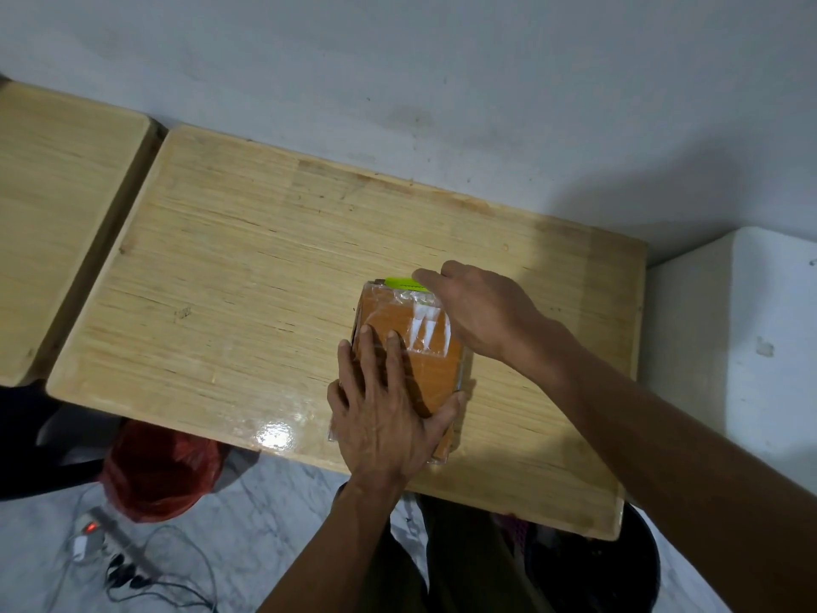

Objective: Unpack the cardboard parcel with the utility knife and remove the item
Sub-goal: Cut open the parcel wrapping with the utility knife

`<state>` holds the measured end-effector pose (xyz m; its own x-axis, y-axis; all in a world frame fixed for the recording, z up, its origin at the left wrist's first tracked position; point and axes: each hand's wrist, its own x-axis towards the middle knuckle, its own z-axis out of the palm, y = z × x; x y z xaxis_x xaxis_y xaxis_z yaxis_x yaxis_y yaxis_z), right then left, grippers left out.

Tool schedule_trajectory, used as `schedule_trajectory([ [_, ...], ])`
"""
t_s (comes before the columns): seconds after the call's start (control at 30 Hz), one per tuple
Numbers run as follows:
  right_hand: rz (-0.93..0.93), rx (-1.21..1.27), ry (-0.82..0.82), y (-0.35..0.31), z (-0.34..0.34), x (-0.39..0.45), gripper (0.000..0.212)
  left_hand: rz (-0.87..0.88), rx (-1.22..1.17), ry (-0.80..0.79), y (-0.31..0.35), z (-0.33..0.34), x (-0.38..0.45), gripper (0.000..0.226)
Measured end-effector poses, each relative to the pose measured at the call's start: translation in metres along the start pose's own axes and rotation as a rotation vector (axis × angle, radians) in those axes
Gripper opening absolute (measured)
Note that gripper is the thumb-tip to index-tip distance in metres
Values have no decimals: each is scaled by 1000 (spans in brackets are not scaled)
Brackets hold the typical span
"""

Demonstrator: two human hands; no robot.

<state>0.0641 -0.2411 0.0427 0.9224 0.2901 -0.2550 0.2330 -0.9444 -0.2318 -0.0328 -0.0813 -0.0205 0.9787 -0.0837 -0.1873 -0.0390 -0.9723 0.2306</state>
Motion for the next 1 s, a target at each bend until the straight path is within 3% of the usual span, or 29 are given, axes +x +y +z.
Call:
schedule_trajectory([
  [1.0, 31, -218, 5, -6, -13, -9, 45, -19, 8, -23, 3, 0, -1, 114],
])
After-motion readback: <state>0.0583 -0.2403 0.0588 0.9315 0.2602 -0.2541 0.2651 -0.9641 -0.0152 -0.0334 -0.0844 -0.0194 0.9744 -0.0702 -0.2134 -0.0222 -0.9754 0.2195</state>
